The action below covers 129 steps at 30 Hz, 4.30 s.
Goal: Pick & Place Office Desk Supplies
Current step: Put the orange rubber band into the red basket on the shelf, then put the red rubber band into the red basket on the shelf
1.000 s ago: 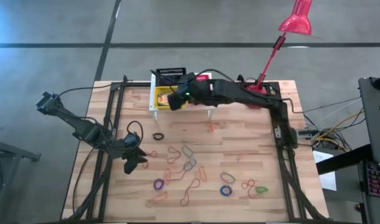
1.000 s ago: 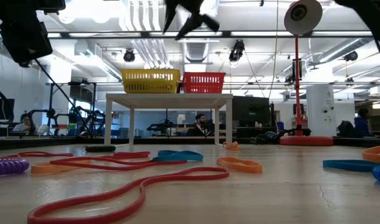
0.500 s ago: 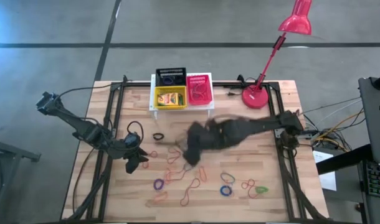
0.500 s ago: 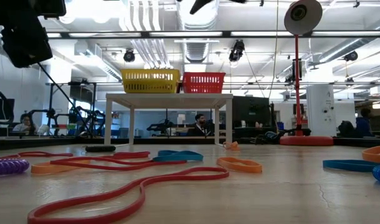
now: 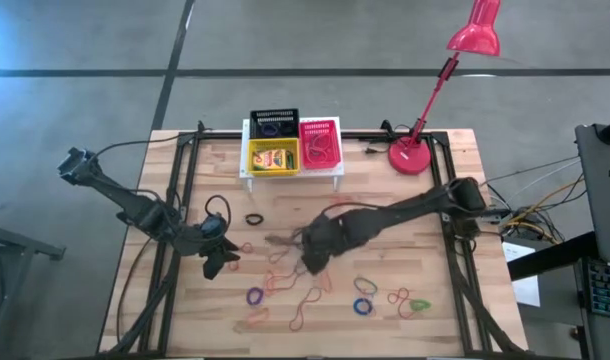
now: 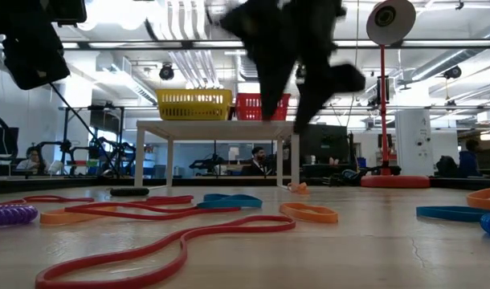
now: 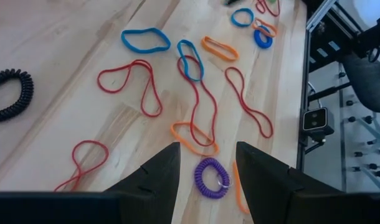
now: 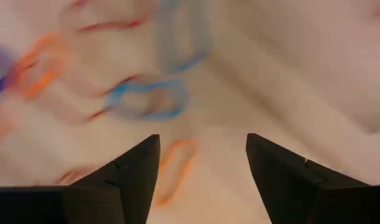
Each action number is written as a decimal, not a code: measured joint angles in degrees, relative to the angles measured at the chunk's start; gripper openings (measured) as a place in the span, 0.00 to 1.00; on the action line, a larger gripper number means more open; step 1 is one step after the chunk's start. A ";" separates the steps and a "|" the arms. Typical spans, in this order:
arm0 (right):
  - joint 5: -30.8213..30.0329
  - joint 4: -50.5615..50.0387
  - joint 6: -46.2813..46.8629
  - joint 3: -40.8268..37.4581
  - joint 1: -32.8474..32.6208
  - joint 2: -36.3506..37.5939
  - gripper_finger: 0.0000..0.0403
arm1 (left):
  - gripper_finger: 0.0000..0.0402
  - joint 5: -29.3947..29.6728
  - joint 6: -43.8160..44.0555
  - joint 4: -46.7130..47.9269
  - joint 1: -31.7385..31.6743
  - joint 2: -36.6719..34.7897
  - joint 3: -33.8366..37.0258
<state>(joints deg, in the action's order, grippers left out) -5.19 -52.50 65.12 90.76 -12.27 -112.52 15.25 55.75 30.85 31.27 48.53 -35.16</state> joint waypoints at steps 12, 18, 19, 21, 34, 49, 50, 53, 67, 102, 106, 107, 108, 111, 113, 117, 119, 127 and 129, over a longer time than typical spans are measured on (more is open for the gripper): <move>-7.38 4.40 1.82 -11.97 13.87 0.08 0.56 | 0.40 -0.04 2.16 -1.90 0.00 -0.02 0.85; -7.01 9.86 1.11 -15.85 15.84 0.12 0.50 | 0.40 0.02 3.25 -1.97 0.00 -0.02 0.85; -7.20 9.88 1.19 -16.30 15.87 0.12 0.49 | 0.40 0.02 3.25 -1.97 0.00 -0.02 0.85; -7.86 10.06 1.19 -17.24 15.84 0.15 0.46 | 0.40 0.10 3.25 -2.20 0.00 -0.02 0.83; -12.32 15.95 1.16 -20.89 15.80 0.28 0.17 | 0.40 1.91 4.33 -2.72 0.00 -0.04 0.83; -3.87 9.18 -3.59 -17.72 8.90 13.66 0.02 | 0.40 1.90 4.36 -2.81 0.00 -0.04 0.84; -1.81 9.04 -3.62 -17.14 8.53 15.22 0.02 | 0.40 1.90 4.25 -2.82 0.00 -0.04 0.83; 2.02 9.41 -3.29 -15.02 7.58 19.48 0.02 | 0.40 1.91 3.82 -2.80 0.00 -0.04 0.85; -4.22 8.84 -21.00 4.39 17.81 16.21 0.02 | 0.40 2.35 2.77 -2.97 -0.13 -0.04 1.01; -0.32 -26.04 -56.08 39.24 36.78 -3.65 0.48 | 0.40 13.94 12.29 -0.85 -0.35 0.00 1.88; 0.98 -26.61 -54.46 39.14 34.31 -0.84 0.51 | 0.40 13.75 12.30 -1.00 -0.35 0.00 1.88; 1.00 -26.63 -53.82 39.00 33.27 0.02 0.51 | 0.40 13.33 12.33 -1.02 -0.37 0.00 1.88; 0.92 -26.61 -52.96 38.96 32.06 0.79 0.51 | 0.40 12.57 12.36 -1.01 -0.37 -0.01 1.88; -0.47 -26.09 -50.10 37.68 27.58 3.16 0.50 | 0.40 9.69 14.44 -0.24 -0.37 0.00 1.86; -4.29 -25.75 -46.70 35.98 23.51 4.69 0.49 | 0.40 8.68 18.54 1.21 -0.37 0.00 1.84; -12.85 -25.99 -38.83 31.84 14.52 7.24 0.47 | 0.40 7.26 25.22 4.18 -0.65 0.42 2.66; -15.48 -26.04 -33.80 29.02 10.28 8.43 0.46 | 0.40 3.92 27.29 4.65 -1.35 0.62 4.06; -18.57 -26.63 -9.31 16.61 -3.28 13.23 0.42 | 0.40 -5.86 25.64 4.31 -3.04 4.39 9.94; -19.49 -26.65 -4.09 13.43 -5.81 14.61 0.41 | 0.40 -5.86 21.46 3.94 -3.16 6.01 10.29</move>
<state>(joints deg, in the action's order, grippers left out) -24.67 -79.15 61.03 104.18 -18.08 -97.91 9.38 77.21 34.79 28.10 54.54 -24.86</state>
